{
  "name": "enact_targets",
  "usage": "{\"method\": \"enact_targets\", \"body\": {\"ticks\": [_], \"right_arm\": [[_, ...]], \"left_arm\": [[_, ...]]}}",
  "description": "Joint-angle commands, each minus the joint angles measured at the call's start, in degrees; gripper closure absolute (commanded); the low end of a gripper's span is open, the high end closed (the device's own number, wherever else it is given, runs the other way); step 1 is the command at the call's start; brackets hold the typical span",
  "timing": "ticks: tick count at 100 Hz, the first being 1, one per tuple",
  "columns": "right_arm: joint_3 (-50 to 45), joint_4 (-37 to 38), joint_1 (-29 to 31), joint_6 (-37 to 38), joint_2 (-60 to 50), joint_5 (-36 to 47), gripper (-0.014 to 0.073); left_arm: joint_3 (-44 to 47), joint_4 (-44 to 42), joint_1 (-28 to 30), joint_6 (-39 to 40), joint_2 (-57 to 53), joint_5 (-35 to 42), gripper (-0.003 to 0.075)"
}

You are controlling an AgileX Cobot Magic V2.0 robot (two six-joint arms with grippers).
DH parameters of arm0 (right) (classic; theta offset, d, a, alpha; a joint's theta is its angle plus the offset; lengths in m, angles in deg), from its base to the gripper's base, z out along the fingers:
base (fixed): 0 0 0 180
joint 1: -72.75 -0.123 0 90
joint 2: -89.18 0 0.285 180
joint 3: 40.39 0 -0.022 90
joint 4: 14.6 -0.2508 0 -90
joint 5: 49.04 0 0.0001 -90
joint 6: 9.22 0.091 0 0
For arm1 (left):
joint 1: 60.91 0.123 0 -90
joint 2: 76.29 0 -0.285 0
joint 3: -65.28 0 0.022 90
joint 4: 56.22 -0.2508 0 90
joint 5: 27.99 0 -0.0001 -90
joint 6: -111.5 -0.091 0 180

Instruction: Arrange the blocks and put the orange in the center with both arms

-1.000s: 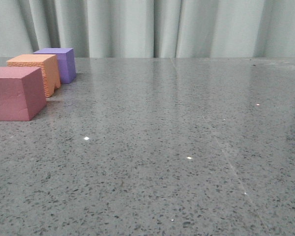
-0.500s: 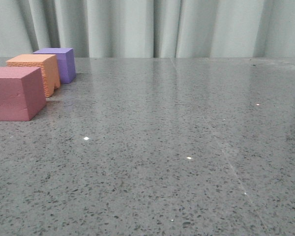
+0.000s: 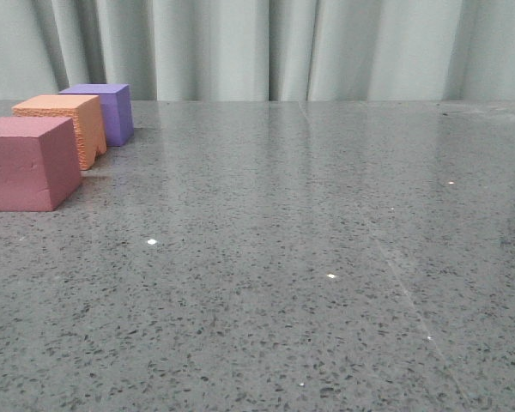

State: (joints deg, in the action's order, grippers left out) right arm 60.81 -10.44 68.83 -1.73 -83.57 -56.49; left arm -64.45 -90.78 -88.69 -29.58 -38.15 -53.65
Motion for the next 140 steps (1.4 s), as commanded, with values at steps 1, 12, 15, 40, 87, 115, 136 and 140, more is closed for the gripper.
{"method": "enact_targets", "body": {"ticks": [1,12,15,40,87,115,136,140], "right_arm": [[0.8,0.1,0.3,-0.5,-1.5,5.2,0.0661],[0.8,0.1,0.3,-0.5,-1.5,5.2,0.0661],[0.8,0.1,0.3,-0.5,-1.5,5.2,0.0661],[0.8,0.1,0.3,-0.5,-1.5,5.2,0.0661],[0.8,0.1,0.3,-0.5,-1.5,5.2,0.0661],[0.8,0.1,0.3,-0.5,-1.5,5.2,0.0661],[0.8,0.1,0.3,-0.5,-1.5,5.2,0.0661],[0.8,0.1,0.3,-0.5,-1.5,5.3,0.0661]], "left_arm": [[-1.1,1.2,0.0,-5.6,-1.0,5.0,0.0734],[0.4,7.1,2.3,-16.0,-3.0,8.3,0.0734],[1.3,8.6,3.5,-18.4,-3.8,10.3,0.0734],[12.7,14.9,15.6,-23.2,-12.4,28.8,0.0734],[28.5,23.2,26.6,-24.1,-25.5,32.5,0.0734],[29.8,22.8,26.8,-24.6,-30.8,31.8,0.0734],[29.8,22.8,26.8,-25.1,-32.5,31.0,0.0734],[29.8,22.8,26.8,-25.1,-32.5,30.9,0.0734]]}}
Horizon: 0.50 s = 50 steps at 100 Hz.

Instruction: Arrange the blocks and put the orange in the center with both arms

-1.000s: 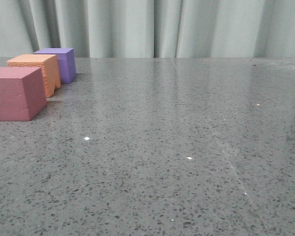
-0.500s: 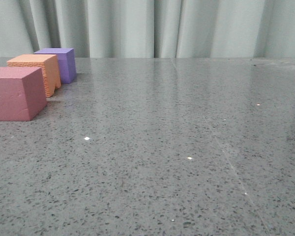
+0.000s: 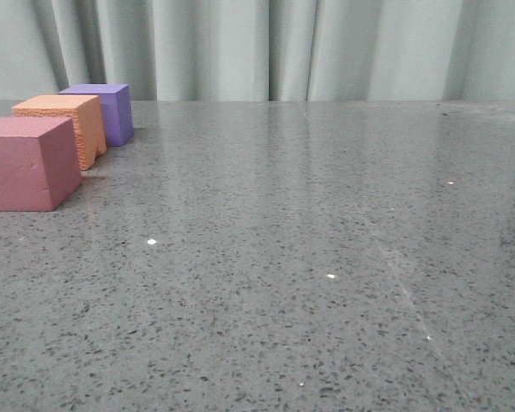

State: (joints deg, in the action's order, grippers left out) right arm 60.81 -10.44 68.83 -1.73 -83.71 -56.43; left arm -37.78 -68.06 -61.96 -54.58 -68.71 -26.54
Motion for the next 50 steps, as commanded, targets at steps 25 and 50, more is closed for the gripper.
{"method": "enact_targets", "body": {"ticks": [25,50], "right_arm": [[0.8,0.1,0.3,-0.5,-1.3,5.2,0.0661],[0.8,0.1,0.3,-0.5,-1.3,5.2,0.0661]], "left_arm": [[3.1,0.9,0.1,-0.1,-1.9,3.8,0.0734],[3.1,0.9,0.1,-0.1,-1.9,3.8,0.0734]]}}
